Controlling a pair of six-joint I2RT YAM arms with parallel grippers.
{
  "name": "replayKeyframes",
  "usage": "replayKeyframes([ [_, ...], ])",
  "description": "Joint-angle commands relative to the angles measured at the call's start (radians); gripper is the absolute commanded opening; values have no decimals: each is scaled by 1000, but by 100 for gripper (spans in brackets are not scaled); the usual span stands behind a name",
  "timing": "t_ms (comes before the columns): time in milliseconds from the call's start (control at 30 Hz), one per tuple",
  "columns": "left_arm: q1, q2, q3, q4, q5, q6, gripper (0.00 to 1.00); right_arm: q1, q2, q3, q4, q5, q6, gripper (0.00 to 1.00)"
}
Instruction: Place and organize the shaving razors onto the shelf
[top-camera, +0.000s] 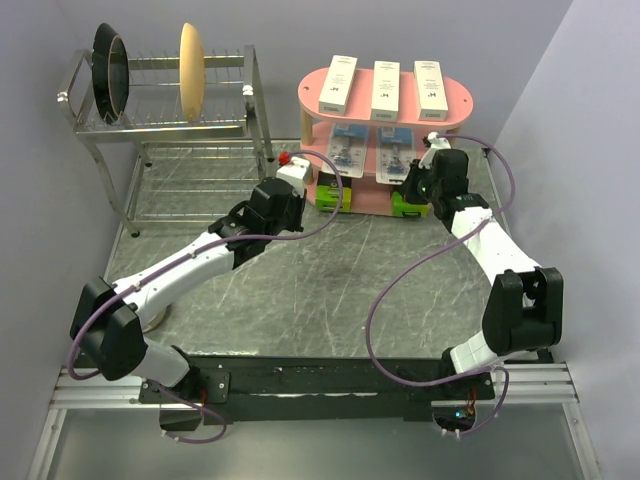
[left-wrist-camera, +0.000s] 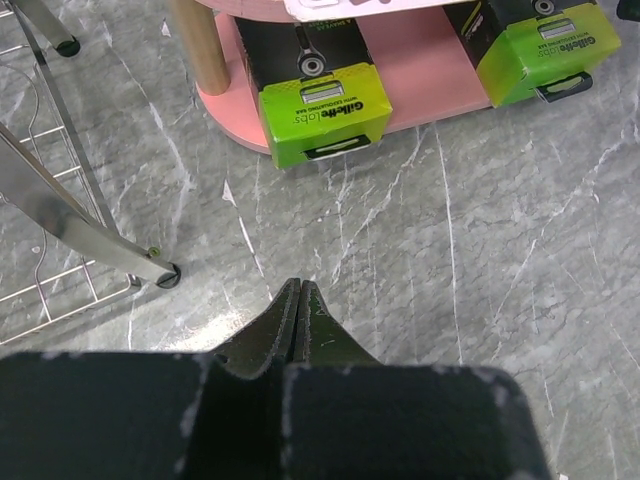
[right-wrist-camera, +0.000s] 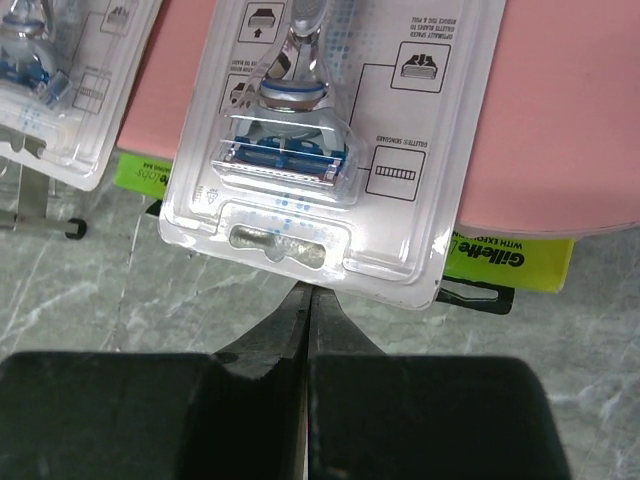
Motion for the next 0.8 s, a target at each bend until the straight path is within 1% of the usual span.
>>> replayKeyframes([
  [0,2,-1,19,43,24,-10,1,3,-35,4,79,37,63,0],
  [167,2,11,29,45,36,-10,1,3,-40,-25,119,46,102,0],
  [300,2,7,29,39,39,-6,1,3,-45,-31,107,46,96,0],
  [400,2,-4,20,24,45,-4,1,3,-78,-42,64,20,83,1],
  [467,2,-13,9,20,48,10,2,3,-150,-85,29,-7,79,2],
  [567,2,-21,-12,25,41,46,8,3,-276,-160,-46,-43,59,10],
  [600,2,-21,-18,27,45,57,13,3,-307,-178,-98,-53,28,22],
  [633,4,-21,-18,25,47,76,22,3,-365,-207,-126,-66,8,29],
  [667,2,-16,-17,22,59,86,44,3,-393,-218,-157,-90,-44,36],
  [700,4,-16,-18,22,68,96,59,3,-420,-226,-219,-101,-71,46],
  [733,4,-15,-20,19,93,115,75,3,-471,-229,-255,-107,-101,50],
  [767,4,-15,-21,13,111,126,99,5,-492,-226,-289,-121,-133,53],
])
